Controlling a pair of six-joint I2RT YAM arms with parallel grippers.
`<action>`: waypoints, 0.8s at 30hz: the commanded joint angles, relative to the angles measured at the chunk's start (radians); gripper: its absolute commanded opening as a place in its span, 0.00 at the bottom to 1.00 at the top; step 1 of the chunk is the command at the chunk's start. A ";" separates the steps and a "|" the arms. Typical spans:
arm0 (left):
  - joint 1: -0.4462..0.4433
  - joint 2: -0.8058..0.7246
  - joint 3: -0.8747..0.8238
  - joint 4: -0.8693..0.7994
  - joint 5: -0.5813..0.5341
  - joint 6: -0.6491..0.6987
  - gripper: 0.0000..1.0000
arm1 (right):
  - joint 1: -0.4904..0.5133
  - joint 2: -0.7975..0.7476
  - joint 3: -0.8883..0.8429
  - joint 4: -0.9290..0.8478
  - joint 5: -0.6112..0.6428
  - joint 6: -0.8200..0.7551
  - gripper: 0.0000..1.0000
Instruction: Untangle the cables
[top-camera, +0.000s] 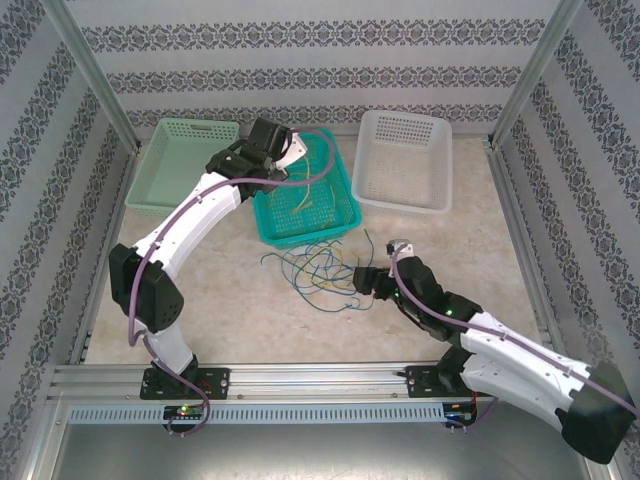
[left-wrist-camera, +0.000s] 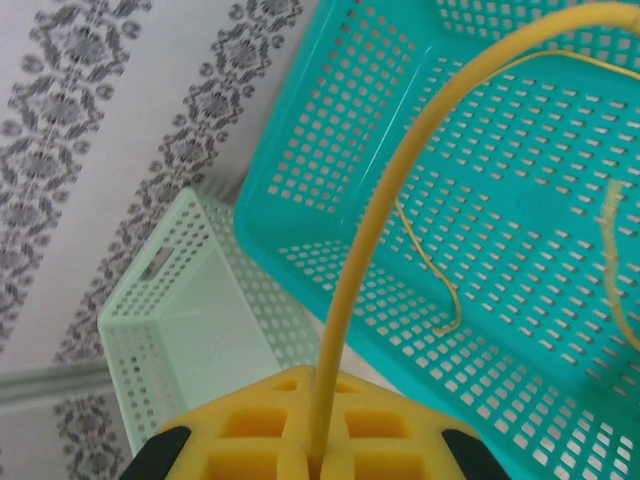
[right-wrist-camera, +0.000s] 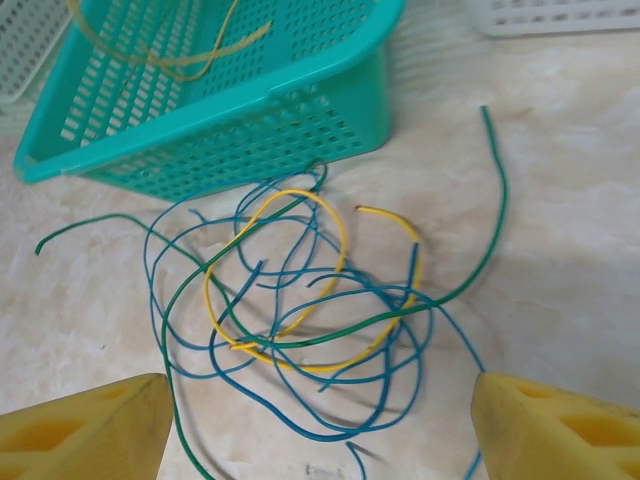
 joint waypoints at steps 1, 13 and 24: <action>0.019 0.053 0.080 0.031 0.042 0.159 0.00 | -0.018 -0.057 -0.010 -0.079 0.024 0.022 0.78; 0.033 0.339 0.305 0.041 -0.018 0.282 0.44 | -0.040 0.190 0.126 -0.175 -0.036 0.073 0.74; 0.030 0.231 0.279 0.029 -0.183 -0.083 1.00 | -0.037 0.441 0.350 -0.229 -0.089 -0.086 0.68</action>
